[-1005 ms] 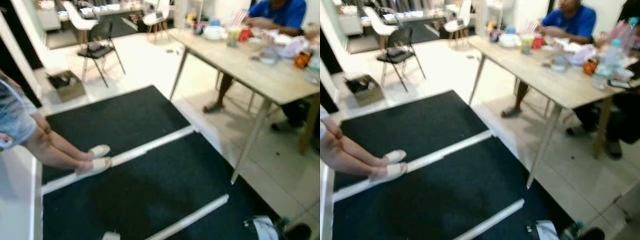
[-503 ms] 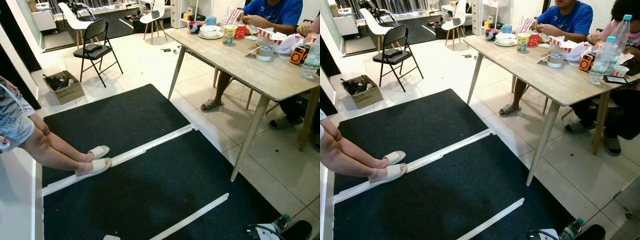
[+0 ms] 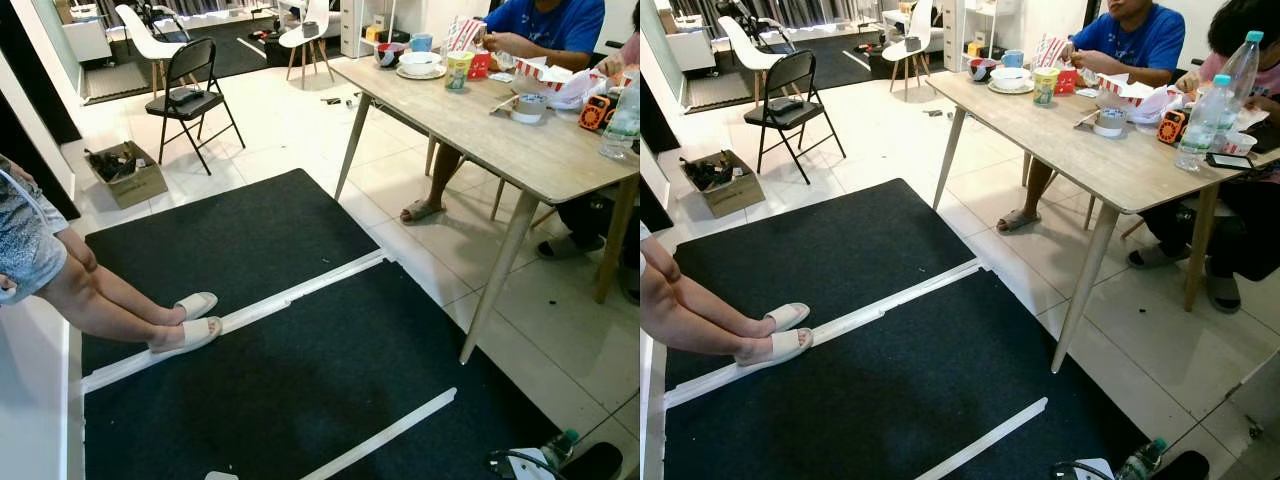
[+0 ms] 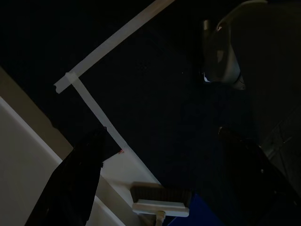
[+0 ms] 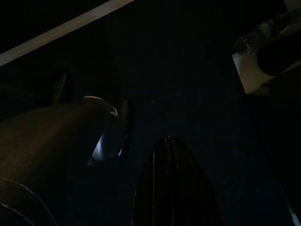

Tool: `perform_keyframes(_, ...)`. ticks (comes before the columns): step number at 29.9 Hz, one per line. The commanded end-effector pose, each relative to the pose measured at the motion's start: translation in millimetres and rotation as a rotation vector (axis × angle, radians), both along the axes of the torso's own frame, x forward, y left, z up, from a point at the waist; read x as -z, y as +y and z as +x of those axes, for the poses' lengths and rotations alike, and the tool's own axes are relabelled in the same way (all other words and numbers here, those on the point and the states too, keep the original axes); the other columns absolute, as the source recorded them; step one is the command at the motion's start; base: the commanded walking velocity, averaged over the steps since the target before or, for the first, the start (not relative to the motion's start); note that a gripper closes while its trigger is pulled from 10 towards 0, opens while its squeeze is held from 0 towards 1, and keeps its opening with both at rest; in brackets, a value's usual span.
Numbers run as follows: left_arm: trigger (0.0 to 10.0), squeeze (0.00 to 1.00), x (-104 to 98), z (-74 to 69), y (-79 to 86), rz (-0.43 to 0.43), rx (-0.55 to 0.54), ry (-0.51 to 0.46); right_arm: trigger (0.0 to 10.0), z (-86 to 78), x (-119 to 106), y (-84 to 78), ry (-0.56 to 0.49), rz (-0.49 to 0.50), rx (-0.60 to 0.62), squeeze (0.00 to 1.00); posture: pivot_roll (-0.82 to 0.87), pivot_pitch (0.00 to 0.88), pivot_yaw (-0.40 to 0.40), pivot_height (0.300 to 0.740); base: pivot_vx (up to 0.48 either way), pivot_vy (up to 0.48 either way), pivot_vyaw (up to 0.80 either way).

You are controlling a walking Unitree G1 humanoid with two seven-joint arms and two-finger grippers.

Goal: Restocking fridge

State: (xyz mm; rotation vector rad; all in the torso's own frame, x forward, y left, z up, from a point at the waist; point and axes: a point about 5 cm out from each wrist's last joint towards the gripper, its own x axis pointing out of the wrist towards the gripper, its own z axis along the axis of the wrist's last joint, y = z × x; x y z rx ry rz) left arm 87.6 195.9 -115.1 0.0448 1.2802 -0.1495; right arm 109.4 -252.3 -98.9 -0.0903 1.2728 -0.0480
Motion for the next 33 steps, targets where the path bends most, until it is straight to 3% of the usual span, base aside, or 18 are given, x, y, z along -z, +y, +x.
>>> perform_keyframes(1, 10.0, 0.0, 2.0, -4.5, -8.9, -0.031, 0.016, 0.018, 10.0, 1.6, 0.4, 3.3, 0.001, 0.005, -0.016, 0.0, -0.02, 0.0, 0.008, 0.74, 0.247, 0.0, 0.0)
perform_keyframes(33, 10.0, 0.0, 1.7, -4.0, -8.2, -0.038, 0.02, 0.019, 10.0, -0.5, 0.9, 3.0, 0.008, 0.003, -0.028, 0.0, -0.02, 0.0, 0.007, 0.74, 0.392, 0.0, 0.0)
